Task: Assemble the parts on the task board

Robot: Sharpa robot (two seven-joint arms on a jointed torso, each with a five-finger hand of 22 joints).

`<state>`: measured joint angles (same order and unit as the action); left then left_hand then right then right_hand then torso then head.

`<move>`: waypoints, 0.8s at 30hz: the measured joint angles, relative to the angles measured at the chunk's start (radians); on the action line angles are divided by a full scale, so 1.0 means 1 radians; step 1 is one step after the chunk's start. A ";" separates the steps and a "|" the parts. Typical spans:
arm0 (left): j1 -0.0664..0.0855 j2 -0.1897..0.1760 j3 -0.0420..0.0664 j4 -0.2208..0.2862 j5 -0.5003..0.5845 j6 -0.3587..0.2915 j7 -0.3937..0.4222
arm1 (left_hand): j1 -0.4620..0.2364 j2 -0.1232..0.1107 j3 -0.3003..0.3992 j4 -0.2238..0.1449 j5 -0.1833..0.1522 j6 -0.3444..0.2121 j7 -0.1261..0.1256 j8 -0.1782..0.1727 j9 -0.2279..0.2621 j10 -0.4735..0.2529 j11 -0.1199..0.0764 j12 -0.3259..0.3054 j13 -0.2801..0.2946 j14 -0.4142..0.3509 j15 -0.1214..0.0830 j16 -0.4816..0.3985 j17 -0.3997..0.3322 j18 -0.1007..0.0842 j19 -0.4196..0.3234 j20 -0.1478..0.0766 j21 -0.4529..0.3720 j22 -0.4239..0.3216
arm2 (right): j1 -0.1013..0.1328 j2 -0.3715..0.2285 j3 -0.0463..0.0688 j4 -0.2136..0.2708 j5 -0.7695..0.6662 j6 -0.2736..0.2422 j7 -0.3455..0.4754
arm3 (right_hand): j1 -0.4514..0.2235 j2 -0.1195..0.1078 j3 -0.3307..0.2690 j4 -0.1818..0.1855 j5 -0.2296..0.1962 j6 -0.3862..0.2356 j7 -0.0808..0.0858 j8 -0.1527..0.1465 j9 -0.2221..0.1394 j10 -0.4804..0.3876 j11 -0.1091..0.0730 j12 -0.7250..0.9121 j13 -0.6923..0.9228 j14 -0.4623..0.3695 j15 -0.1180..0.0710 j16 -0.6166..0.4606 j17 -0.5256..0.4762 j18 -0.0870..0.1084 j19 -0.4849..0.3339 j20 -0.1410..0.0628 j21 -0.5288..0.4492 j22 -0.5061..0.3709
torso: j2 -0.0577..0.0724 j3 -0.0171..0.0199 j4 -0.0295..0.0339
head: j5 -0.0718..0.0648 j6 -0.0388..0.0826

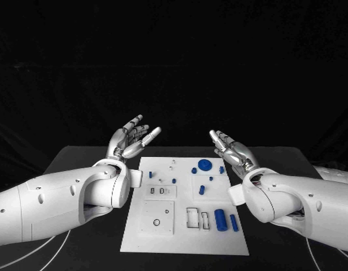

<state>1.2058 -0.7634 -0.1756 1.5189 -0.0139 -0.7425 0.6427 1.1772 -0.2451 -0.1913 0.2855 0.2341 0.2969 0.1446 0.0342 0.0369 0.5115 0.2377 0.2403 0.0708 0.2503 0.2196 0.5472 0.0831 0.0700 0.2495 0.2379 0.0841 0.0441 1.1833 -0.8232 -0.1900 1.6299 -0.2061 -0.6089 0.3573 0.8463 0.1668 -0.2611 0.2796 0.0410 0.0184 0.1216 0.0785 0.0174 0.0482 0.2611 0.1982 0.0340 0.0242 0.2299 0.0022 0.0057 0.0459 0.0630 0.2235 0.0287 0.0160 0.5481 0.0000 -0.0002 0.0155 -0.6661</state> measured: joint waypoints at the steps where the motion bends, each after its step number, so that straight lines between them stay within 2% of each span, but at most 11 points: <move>1: 0.004 0.001 -0.004 -0.002 -0.002 0.003 0.004 | 0.013 -0.002 -0.003 0.005 0.001 0.006 0.000 0.001 0.001 0.006 0.003 0.004 0.001 0.002 0.002 0.007 0.001 0.000 0.004 0.002 0.002 0.001 | 0.006 -0.002 -0.008 0.003 -0.019 0.016 -0.013 | 0.019 0.004 -0.004 0.004 0.002 0.000 0.000 0.004 0.001 0.003 0.006 0.007 0.001 0.003 0.003 0.000 0.001 0.000 0.003 0.006 0.000 0.000 | 0.000 0.0000 0.0000 | 0.000 0.000; 3: 0.011 0.001 -0.011 -0.004 -0.006 0.009 0.012 | 0.042 -0.008 -0.006 0.014 0.007 0.029 0.000 0.004 0.004 0.020 0.009 0.016 0.003 0.011 0.011 0.026 0.003 0.000 0.022 0.011 0.012 0.005 | 0.017 -0.006 -0.023 0.009 -0.061 0.050 -0.040 | 0.023 0.007 -0.006 0.006 0.002 0.000 0.000 0.006 0.001 0.005 0.008 0.011 0.001 0.004 0.004 0.000 0.001 0.000 0.003 0.006 0.000 0.000 | 0.000 0.0000 0.0000 | 0.000 0.000; 5: 0.012 0.002 -0.012 -0.005 -0.009 0.013 0.018 | 0.043 -0.009 -0.006 0.014 0.007 0.034 0.005 0.004 0.004 0.022 0.010 0.019 0.003 0.014 0.014 0.030 0.003 0.000 0.045 0.016 0.021 0.009 | 0.024 -0.008 -0.031 0.013 -0.091 0.074 -0.060 | 0.028 0.012 -0.006 0.006 0.002 0.000 0.000 0.006 0.001 0.005 0.008 0.016 0.003 0.004 0.004 0.000 0.001 0.000 0.003 0.006 0.003 0.001 | 0.000 0.0001 0.0000 | 0.000 -0.001; 7: 0.013 0.002 -0.012 -0.005 -0.011 0.016 0.022 | 0.045 -0.012 -0.006 0.014 0.007 0.041 0.002 0.004 0.004 0.022 0.011 0.025 0.003 0.023 0.023 0.040 0.004 0.015 0.080 0.027 0.036 0.016 | 0.027 -0.009 -0.035 0.015 -0.118 0.096 -0.078 | 0.028 0.012 -0.006 0.006 0.002 0.000 0.000 0.006 0.001 0.006 0.009 0.023 0.004 0.008 0.008 0.004 0.002 0.014 0.006 0.009 0.004 0.001 | 0.000 0.0001 0.0000 | 0.000 -0.001; 10: 0.013 -0.001 -0.015 -0.004 -0.014 0.023 0.027 | 0.045 -0.012 -0.006 0.014 0.007 0.043 0.004 0.004 0.005 0.025 0.014 0.031 0.003 0.053 0.027 0.058 0.008 0.015 0.155 0.043 0.070 0.031 | 0.028 -0.004 -0.035 0.001 -0.136 0.115 -0.089 | 0.040 0.013 -0.010 0.010 0.002 0.007 0.000 0.010 0.002 0.020 0.011 0.038 0.007 0.030 0.017 0.014 0.008 0.015 0.020 0.023 0.015 0.006 | 0.000 0.0001 -0.0001 | 0.004 -0.018; 13: 0.013 -0.002 -0.021 -0.005 -0.015 0.030 0.030 | 0.043 -0.009 0.001 0.017 -0.003 0.063 0.004 0.006 0.007 0.061 0.009 0.059 0.006 0.148 0.010 0.100 0.017 0.057 0.341 0.049 0.157 0.069 | 0.029 -0.003 -0.035 -0.009 -0.149 0.130 -0.097 | 0.052 0.015 -0.018 0.012 0.002 0.007 0.000 0.014 0.002 0.040 0.014 0.059 0.009 0.091 0.020 0.034 0.020 0.019 0.070 0.035 0.041 0.018 | 0.001 0.0004 -0.0001 | 0.006 -0.035; 14: 0.013 -0.002 -0.022 -0.007 -0.016 0.033 0.031 | 0.038 0.006 0.014 0.016 -0.012 0.074 0.005 0.010 0.008 0.086 0.003 0.073 0.010 0.197 0.000 0.119 0.022 0.071 0.382 0.047 0.180 0.078 | 0.029 -0.003 -0.035 -0.011 -0.152 0.133 -0.099 | 0.057 0.020 -0.019 0.010 0.002 0.009 0.002 0.018 0.003 0.048 0.016 0.070 0.011 0.145 0.023 0.053 0.029 0.037 0.121 0.046 0.068 0.030 | 0.001 0.0004 -0.0001 | 0.006 -0.038; 17: 0.013 -0.003 -0.026 -0.013 -0.018 0.040 0.033 | 0.021 0.072 0.059 0.013 -0.044 0.090 0.008 0.011 0.009 0.202 -0.031 0.132 0.024 0.378 -0.048 0.174 0.040 0.110 0.507 0.037 0.251 0.106 | 0.030 -0.004 -0.035 -0.017 -0.160 0.142 -0.103 | 0.070 0.020 -0.027 0.010 0.002 0.014 0.000 0.024 0.004 0.073 0.010 0.096 0.014 0.356 0.018 0.130 0.065 0.055 0.292 0.061 0.153 0.066 | 0.001 0.0004 0.0000 | 0.006 -0.049; 19: 0.013 -0.004 -0.029 -0.017 -0.021 0.044 0.034 | 0.005 0.089 0.075 0.012 -0.051 0.091 0.009 0.011 0.009 0.283 -0.060 0.156 0.025 0.481 -0.077 0.178 0.042 0.110 0.576 0.017 0.290 0.120 | 0.031 -0.004 -0.035 -0.022 -0.163 0.146 -0.104 | 0.073 0.023 -0.029 0.012 0.002 0.017 0.004 0.026 0.005 0.084 0.000 0.110 0.015 0.583 -0.002 0.215 0.102 0.079 0.436 0.057 0.220 0.094 | 0.002 0.0004 0.0003 | 0.006 -0.056; 22: 0.013 -0.005 -0.033 -0.025 -0.032 0.051 0.035 | -0.007 0.101 0.076 0.013 -0.051 0.100 0.007 0.011 0.009 0.390 -0.093 0.167 0.023 0.605 -0.112 0.153 0.041 0.110 0.652 -0.016 0.331 0.133 | 0.034 -0.005 -0.035 -0.028 -0.167 0.152 -0.107 | 0.083 0.022 -0.040 0.012 0.005 0.021 0.001 0.030 0.005 0.109 -0.017 0.127 0.015 0.821 -0.051 0.304 0.138 0.123 0.631 0.050 0.301 0.123 | 0.004 0.0005 0.0010 | 0.006 -0.063; 24: 0.013 -0.006 -0.035 -0.030 -0.042 0.054 0.035 | -0.014 0.108 0.086 0.014 -0.055 0.125 0.008 0.012 0.012 0.443 -0.109 0.162 0.014 0.675 -0.130 0.128 0.040 0.110 0.690 -0.033 0.352 0.139 | 0.037 -0.005 -0.035 -0.032 -0.169 0.155 -0.110 | 0.086 0.025 -0.048 0.011 0.005 0.021 0.001 0.030 0.005 0.121 -0.029 0.130 0.015 0.937 -0.076 0.349 0.158 0.125 0.724 0.036 0.339 0.136 | 0.007 0.0005 0.0017 | 0.008 -0.065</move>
<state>1.2190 -0.7695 -0.2105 1.4893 -0.0559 -0.6884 0.6776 1.1631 -0.1370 -0.1055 0.2995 0.1795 0.4222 0.1527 0.0463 0.0487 0.9541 0.1284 0.4022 0.0844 0.9249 0.0894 0.6747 0.1229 0.1800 0.9396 0.2053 0.4361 0.1831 1.2207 -0.8285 -0.2254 1.5976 -0.3756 -0.4536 0.2476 0.9322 0.1919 -0.3090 0.2911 0.0462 0.0390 0.1223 0.1083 0.0224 0.1692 0.2319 0.3277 0.0489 0.9609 0.1539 0.3516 0.1634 0.1704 0.7866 0.2600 0.3676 0.1519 0.5549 0.0005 0.0015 0.0233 -0.7308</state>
